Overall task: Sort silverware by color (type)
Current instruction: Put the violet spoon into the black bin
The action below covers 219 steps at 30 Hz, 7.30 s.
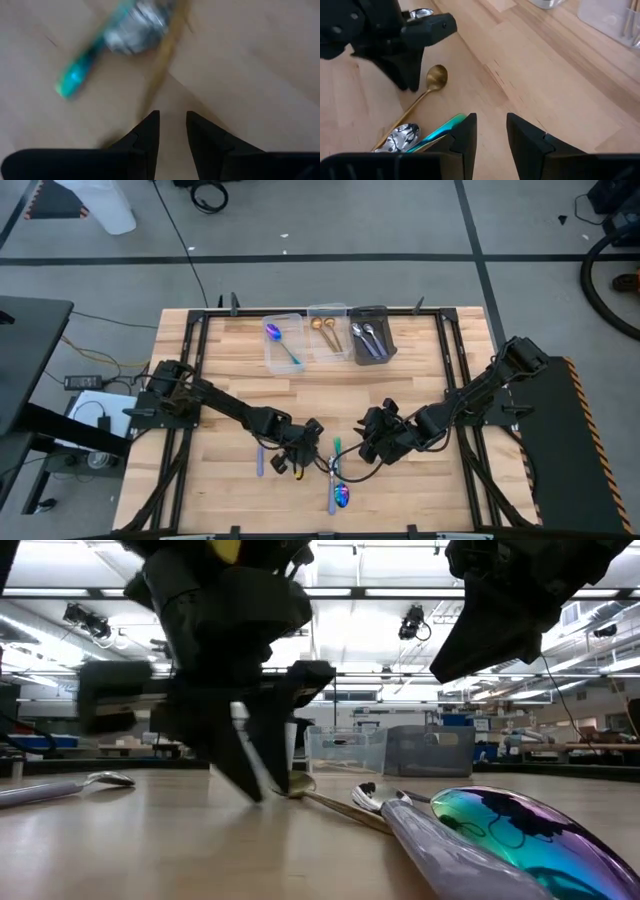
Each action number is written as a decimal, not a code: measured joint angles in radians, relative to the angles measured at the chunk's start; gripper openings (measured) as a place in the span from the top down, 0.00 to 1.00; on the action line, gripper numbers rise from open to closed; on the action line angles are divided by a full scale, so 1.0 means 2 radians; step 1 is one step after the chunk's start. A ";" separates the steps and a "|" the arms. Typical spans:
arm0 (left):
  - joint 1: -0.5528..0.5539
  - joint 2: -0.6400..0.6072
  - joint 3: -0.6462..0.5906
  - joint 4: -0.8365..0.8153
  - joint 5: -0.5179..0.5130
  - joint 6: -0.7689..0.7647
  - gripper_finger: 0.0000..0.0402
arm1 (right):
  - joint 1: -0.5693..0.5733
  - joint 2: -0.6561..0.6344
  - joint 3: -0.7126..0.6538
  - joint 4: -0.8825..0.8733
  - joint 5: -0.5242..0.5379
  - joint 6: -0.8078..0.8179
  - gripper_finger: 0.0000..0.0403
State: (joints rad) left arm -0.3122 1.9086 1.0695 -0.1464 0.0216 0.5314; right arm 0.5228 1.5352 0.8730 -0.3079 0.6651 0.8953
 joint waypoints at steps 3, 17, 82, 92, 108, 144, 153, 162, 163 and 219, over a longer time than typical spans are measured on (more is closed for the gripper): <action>-0.003 -0.003 0.025 -0.091 0.000 0.000 0.74 | 0.001 0.000 0.000 0.000 0.000 0.001 0.71; -0.055 -0.003 0.093 -0.376 0.000 -0.001 0.74 | 0.009 0.000 0.000 0.000 -0.002 0.000 0.71; -0.141 -0.062 -0.024 -0.334 -0.074 0.161 0.78 | 0.017 0.000 0.000 0.026 0.013 -0.008 0.71; -0.140 -0.063 -0.024 -0.328 -0.070 0.162 0.86 | 0.017 0.000 0.000 0.026 0.013 -0.008 0.71; -0.131 -0.112 -0.024 -0.306 -0.174 0.159 0.86 | 0.017 0.000 0.000 0.026 0.013 -0.008 0.71; 0.031 -0.121 -0.024 -0.009 -0.289 0.332 0.86 | 0.020 0.000 0.000 0.004 -0.017 0.003 0.71; 0.081 -0.121 -0.024 0.068 -0.238 0.369 0.86 | 0.043 0.000 0.000 -0.129 -0.041 0.131 0.71; 0.119 -0.121 -0.024 0.132 -0.227 0.410 0.85 | 0.049 0.000 0.000 -0.153 -0.028 0.159 0.71; 0.122 -0.121 -0.024 0.134 -0.227 0.417 0.85 | 0.049 0.000 0.000 -0.153 -0.027 0.159 0.71; 0.297 -0.033 0.060 0.346 0.046 0.539 0.85 | 0.030 -0.025 0.000 -0.180 -0.005 0.135 0.71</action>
State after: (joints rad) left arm 0.2813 1.8432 1.1892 0.5456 0.1134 1.6084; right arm 0.5828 1.4855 0.8733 -0.6670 0.6554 1.1653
